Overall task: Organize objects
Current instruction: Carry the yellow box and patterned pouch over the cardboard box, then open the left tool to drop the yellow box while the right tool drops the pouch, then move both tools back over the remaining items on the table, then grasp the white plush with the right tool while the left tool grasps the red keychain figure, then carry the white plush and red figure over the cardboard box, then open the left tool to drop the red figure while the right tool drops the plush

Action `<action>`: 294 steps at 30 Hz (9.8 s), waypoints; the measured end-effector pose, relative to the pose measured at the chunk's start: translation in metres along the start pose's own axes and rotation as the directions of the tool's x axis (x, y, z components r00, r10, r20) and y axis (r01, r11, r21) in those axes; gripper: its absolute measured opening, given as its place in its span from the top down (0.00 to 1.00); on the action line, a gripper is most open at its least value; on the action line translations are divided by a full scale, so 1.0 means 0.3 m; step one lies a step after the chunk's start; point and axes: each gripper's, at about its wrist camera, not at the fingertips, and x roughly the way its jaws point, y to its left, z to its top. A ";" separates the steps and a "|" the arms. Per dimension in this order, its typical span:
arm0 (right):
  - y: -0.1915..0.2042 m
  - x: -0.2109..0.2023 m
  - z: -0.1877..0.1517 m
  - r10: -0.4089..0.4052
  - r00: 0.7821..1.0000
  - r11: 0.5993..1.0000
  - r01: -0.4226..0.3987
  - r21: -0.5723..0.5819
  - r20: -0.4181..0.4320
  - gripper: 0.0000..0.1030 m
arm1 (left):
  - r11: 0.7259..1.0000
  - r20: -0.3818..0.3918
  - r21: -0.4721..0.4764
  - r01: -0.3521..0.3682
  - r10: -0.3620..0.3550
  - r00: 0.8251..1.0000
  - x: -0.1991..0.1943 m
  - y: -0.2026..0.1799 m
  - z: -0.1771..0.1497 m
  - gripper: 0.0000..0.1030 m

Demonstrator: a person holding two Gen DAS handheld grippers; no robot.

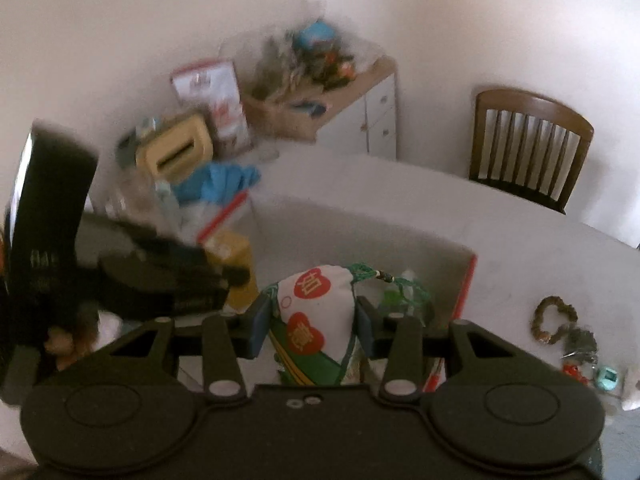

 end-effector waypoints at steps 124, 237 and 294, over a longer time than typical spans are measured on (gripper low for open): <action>-1.001 -0.357 -0.437 -0.286 0.958 0.928 0.281 0.245 -0.016 0.01 | 0.991 0.131 0.059 0.121 -0.128 0.983 0.073 -0.954 0.101 0.05; -0.412 -0.339 -0.202 -0.117 0.993 0.975 0.109 0.193 0.028 0.55 | 0.952 0.192 -0.038 0.303 -0.291 0.937 -0.238 -0.463 0.012 0.75; 0.014 0.237 -0.091 -0.141 0.978 0.988 0.129 -0.089 -0.152 0.47 | 0.981 -0.094 -0.068 0.180 -0.186 0.978 0.203 -0.018 -0.036 0.74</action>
